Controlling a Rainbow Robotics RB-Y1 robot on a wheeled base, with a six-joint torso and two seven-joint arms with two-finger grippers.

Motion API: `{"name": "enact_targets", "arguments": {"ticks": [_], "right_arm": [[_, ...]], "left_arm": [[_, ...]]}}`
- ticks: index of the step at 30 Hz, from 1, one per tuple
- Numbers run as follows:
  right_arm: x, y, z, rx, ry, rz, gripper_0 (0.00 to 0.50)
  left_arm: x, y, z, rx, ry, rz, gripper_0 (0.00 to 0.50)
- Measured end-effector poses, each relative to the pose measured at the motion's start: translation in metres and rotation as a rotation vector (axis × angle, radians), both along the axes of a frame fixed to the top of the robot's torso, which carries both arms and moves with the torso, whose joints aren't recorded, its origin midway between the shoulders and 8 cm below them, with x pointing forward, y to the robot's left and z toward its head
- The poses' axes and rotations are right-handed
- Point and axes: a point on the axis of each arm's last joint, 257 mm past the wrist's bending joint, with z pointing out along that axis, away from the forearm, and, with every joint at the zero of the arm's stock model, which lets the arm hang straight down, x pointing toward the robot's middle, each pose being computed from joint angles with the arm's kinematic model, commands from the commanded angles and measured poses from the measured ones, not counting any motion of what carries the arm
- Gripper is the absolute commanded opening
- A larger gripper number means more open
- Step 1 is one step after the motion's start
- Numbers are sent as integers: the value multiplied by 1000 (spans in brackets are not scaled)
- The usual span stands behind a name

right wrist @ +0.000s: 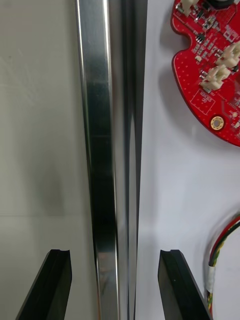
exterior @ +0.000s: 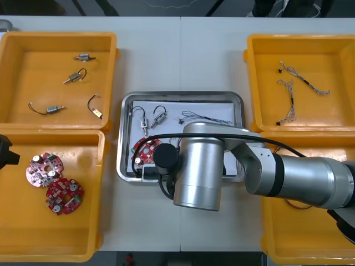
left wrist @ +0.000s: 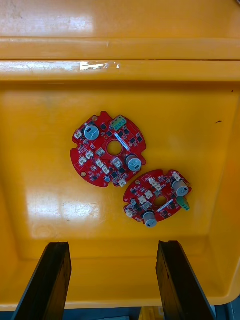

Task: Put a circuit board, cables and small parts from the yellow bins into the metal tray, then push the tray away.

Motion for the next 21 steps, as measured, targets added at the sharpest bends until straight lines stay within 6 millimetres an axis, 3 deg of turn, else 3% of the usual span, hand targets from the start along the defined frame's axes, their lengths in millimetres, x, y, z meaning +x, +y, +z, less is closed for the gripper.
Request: {"name": "enact_targets", "arguments": {"ticks": [13,15,16,17,18,19,21], "right_arm": [[0,4,-8,-17,-5,2,500],[0,4,-8,-18,-5,1,385],[0,4,-8,-18,-5,0,249],[0,4,-8,-18,-6,1,196],[1,4,-8,-18,-6,1,196],[1,4,-8,-18,-6,0,105],[1,4,-8,-18,-7,0,72]], "left_arm": [[0,0,0,0,0,0,500],[0,0,0,0,0,0,500],[0,0,0,0,0,0,500],[0,0,0,0,0,0,500],[0,0,0,0,0,0,500],[0,0,0,0,0,0,500],[0,0,0,0,0,0,500]]}}
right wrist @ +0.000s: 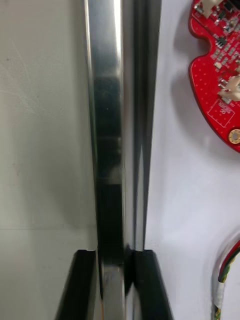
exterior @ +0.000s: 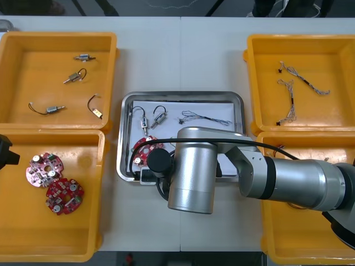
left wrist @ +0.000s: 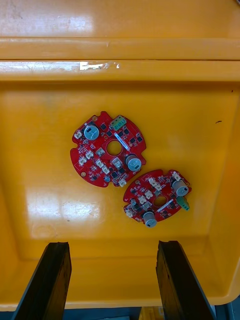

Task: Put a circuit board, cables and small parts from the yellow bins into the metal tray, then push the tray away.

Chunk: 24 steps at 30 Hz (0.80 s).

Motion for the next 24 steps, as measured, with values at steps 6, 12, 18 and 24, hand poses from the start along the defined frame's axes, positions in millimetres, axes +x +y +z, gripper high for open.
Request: {"name": "enact_targets", "arguments": {"ticks": [6,12,18,24], "right_arm": [[4,0,2,-1,-20,-1,25],[9,1,7,-2,-35,2,15],[16,4,15,-2,-57,9,10],[28,5,26,-12,-89,10,0]], "left_arm": [[0,0,0,0,0,0,500],[0,0,0,0,0,0,500],[0,0,0,0,0,0,500],[0,0,0,0,0,0,500]]}}
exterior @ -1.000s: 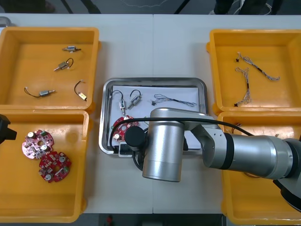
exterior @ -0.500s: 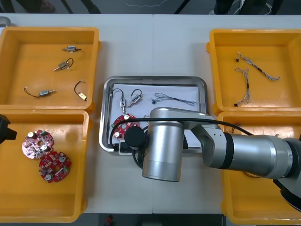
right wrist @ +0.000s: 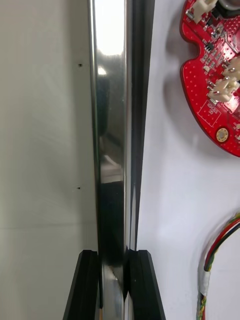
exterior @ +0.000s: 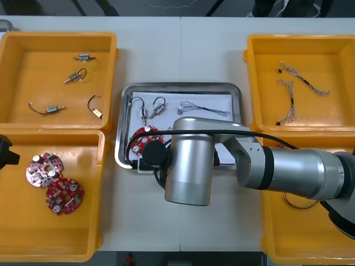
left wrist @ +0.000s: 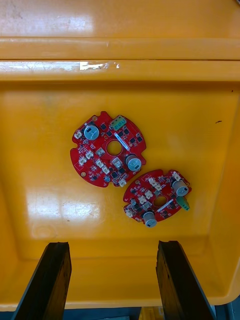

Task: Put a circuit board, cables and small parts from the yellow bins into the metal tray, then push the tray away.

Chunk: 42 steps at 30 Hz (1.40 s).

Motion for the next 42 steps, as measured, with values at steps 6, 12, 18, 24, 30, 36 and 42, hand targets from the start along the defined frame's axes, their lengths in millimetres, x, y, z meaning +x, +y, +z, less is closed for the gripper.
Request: {"name": "enact_targets", "arguments": {"ticks": [6,12,18,24,30,36,42], "right_arm": [[19,-1,7,-21,-39,-1,1],[34,-2,18,-39,-48,-12,0],[49,0,36,-43,-76,-18,1],[68,-1,50,-50,-112,-36,0],[87,-2,55,-53,-131,-70,1],[101,2,59,-61,-146,-57,0],[110,9,59,-33,-143,-61,0]], "left_arm": [[0,0,0,0,0,0,500],[0,0,0,0,0,0,500],[0,0,0,0,0,0,500],[0,0,0,0,0,0,500],[0,0,0,0,0,0,500],[0,0,0,0,0,0,500],[0,0,0,0,0,0,500]]}}
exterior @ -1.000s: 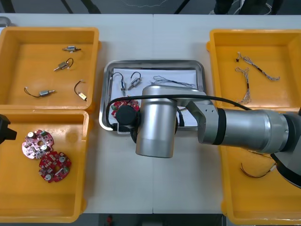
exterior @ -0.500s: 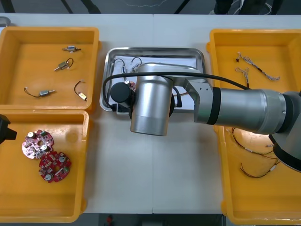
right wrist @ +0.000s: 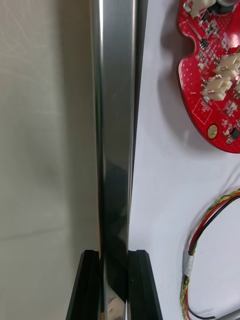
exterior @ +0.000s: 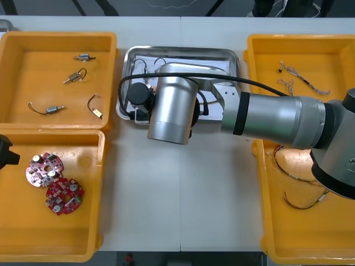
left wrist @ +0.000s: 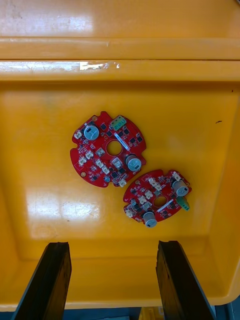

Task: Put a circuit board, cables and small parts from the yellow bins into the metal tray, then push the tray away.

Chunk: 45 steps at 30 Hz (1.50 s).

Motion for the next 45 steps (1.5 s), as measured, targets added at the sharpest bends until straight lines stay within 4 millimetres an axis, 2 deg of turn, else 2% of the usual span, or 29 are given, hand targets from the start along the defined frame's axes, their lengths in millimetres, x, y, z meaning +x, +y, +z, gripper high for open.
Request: {"name": "enact_targets", "arguments": {"ticks": [4,10,21,45], "right_arm": [[10,8,0,44,-8,11,0],[27,9,7,57,-35,20,0],[58,-2,21,-29,-103,98,0],[103,-14,29,52,-167,64,0]], "left_arm": [[0,0,0,0,0,0,500],[0,0,0,0,0,0,500],[0,0,0,0,0,0,500],[0,0,0,0,0,0,500]]}}
